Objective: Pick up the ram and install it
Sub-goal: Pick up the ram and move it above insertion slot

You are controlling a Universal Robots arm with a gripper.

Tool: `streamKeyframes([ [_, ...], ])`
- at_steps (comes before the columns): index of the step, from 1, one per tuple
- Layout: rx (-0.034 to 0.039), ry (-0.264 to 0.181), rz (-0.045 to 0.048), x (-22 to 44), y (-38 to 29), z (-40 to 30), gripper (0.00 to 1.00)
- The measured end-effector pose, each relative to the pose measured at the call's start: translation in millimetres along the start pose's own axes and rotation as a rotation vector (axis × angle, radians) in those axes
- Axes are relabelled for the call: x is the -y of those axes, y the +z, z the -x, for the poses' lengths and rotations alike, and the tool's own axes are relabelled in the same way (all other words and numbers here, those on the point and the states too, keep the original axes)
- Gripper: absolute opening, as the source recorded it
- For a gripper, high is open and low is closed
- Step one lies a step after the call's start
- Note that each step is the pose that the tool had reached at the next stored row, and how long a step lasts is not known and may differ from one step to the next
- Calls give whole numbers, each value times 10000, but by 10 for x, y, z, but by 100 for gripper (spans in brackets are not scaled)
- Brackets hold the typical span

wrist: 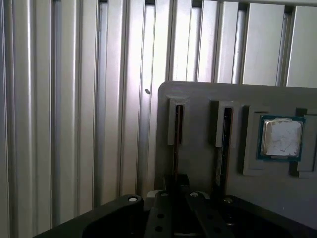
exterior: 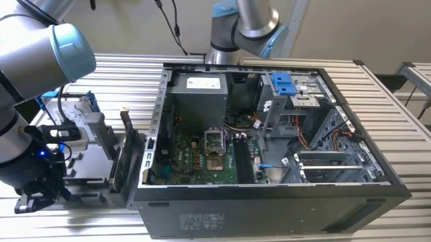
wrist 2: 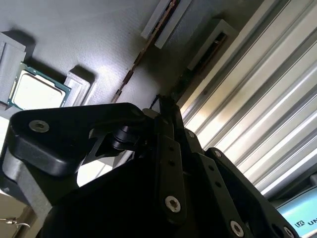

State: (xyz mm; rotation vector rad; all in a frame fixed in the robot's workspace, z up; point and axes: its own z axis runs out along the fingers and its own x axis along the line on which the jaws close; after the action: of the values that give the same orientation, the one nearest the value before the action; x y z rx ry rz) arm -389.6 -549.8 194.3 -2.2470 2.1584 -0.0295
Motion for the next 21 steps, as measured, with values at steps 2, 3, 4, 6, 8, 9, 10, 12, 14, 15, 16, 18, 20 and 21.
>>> streamKeyframes([
  [2, 0, 1, 0, 0, 0, 1, 15],
  [3, 0, 0, 0, 0, 0, 1, 15],
  [4, 0, 0, 0, 0, 0, 1, 15],
  [6, 0, 0, 0, 0, 0, 2, 15],
  [8, 0, 0, 0, 0, 0, 2, 15],
  [9, 0, 0, 0, 0, 0, 3, 15],
  [10, 0, 0, 1, 0, 0, 3, 15],
  [12, 1, 0, 0, 1, -3, 3, 15],
  [14, -1, 0, 2, 1, -15, 3, 15],
  [15, 0, 0, 1, 1, -22, 3, 15],
  [16, -1, 1, 1, 1, -31, 3, 15],
  [18, -1, 0, 1, 2, -51, 3, 15],
  [20, -1, 1, 1, 2, -75, 3, 15],
  [21, 0, 1, 0, 3, -88, 3, 15],
])
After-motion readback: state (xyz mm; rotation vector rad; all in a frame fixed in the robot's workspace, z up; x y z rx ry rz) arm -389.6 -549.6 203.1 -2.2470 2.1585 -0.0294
